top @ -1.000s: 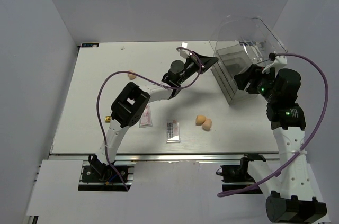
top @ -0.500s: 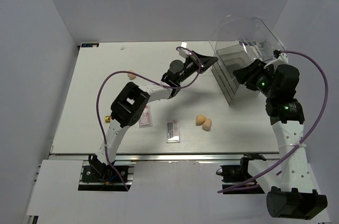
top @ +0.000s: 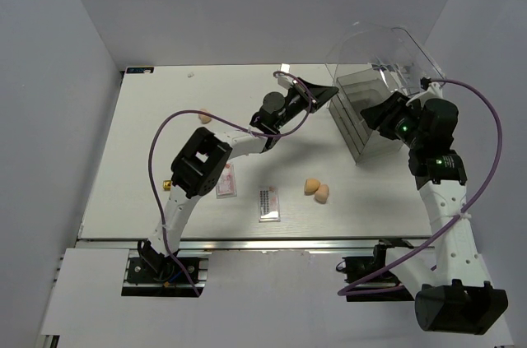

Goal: Organize the makeup

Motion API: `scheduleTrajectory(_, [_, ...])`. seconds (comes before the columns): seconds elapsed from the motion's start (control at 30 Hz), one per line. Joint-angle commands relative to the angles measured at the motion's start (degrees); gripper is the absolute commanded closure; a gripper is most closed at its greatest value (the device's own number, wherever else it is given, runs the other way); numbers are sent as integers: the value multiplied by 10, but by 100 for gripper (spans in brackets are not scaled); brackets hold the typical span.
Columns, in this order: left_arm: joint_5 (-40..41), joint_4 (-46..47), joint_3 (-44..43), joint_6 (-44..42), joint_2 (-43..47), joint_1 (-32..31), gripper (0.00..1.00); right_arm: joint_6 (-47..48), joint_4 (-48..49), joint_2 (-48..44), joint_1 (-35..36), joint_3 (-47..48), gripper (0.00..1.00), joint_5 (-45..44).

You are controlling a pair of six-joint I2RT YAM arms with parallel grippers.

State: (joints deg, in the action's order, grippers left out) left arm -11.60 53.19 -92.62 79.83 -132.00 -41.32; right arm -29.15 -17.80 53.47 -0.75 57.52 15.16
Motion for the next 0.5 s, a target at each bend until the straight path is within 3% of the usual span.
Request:
scheduleTrajectory(0.0, [4,40,-22,-2,69,9,100,9,45,4,-3,-8,47,0])
scheduleTrajectory(0.47, [5,38,-11,-1,80,9,100,-1,135,51,3,-12,56,16])
